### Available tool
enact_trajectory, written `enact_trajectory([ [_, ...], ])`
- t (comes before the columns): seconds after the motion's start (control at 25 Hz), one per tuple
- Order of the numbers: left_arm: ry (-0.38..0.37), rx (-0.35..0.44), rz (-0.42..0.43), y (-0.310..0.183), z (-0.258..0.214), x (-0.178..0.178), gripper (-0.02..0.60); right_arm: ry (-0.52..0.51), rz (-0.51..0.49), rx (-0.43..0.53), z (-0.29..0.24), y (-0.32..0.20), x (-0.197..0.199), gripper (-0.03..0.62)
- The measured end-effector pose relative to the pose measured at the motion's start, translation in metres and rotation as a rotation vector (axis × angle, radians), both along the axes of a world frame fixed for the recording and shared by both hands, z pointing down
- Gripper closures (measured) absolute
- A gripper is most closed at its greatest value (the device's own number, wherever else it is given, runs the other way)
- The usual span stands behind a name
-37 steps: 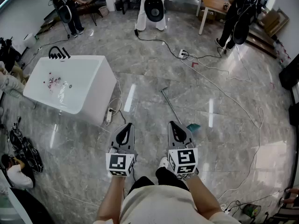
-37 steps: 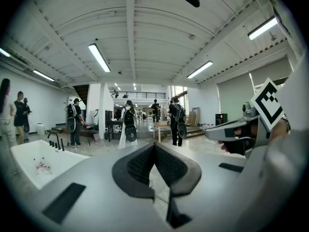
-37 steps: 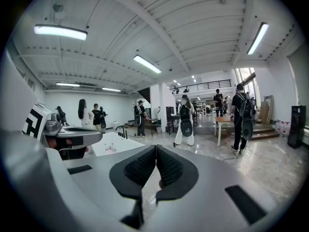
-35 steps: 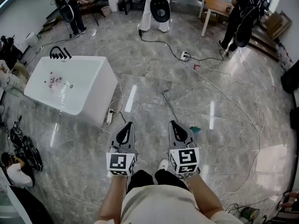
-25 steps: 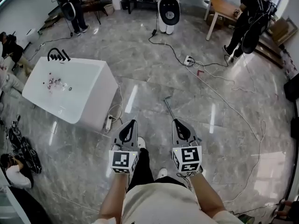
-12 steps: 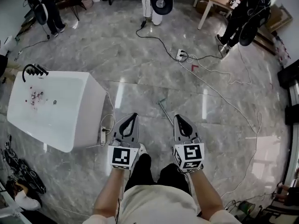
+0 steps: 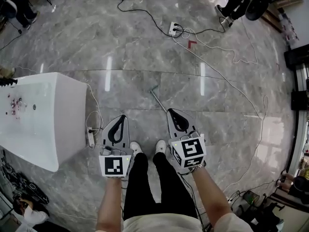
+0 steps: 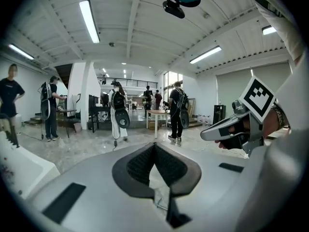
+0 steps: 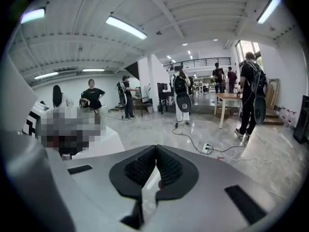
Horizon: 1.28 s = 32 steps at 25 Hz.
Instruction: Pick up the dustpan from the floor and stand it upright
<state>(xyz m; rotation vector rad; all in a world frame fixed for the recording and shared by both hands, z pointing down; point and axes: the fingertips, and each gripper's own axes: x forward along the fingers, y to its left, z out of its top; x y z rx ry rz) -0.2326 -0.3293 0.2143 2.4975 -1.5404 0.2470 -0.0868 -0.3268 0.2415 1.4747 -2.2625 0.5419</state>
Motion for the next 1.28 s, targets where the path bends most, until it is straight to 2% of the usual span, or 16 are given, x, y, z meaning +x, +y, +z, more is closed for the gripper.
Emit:
enact_trajectory([
  [0.2, -0.087, -0.091, -0.004, -0.038, 0.134, 0.005, 0.574, -0.014, -0.047, -0.086, 0.131, -0.031, 0.013, 0.577],
  [0.36, -0.069, -0.076, -0.029, -0.057, 0.237, 0.013, 0.574, 0.026, -0.083, -0.119, 0.246, -0.046, 0.022, 0.577],
  [0.48, -0.080, -0.086, -0.034, -0.054, 0.326, 0.019, 0.574, 0.044, -0.111, -0.173, 0.341, -0.048, 0.025, 0.576],
  [0.68, -0.072, -0.128, -0.074, -0.054, 0.473, 0.021, 0.574, 0.067, -0.232, -0.233, 0.485, -0.060, 0.022, 0.572],
  [0.76, -0.070, -0.118, -0.101, -0.065, 0.521, 0.017, 0.574, 0.084, -0.269, -0.256, 0.540, -0.072, 0.022, 0.527],
  [0.8, -0.068, -0.108, -0.113, -0.073, 0.544, 0.014, 0.574, 0.092, -0.281, -0.263, 0.566, -0.079, 0.022, 0.505],
  [1.04, -0.090, -0.060, -0.166, -0.090, 0.661, -0.003, 0.574, 0.131, -0.338, -0.302, 0.716, -0.102, 0.024, 0.500],
  [1.16, -0.094, -0.056, -0.186, -0.089, 0.704, -0.014, 0.574, 0.182, -0.350, -0.297, 0.774, -0.105, 0.027, 0.500],
  [1.28, -0.100, -0.092, -0.177, -0.087, 0.748, -0.004, 0.574, 0.204, -0.331, -0.326, 0.826, -0.110, 0.033, 0.500],
])
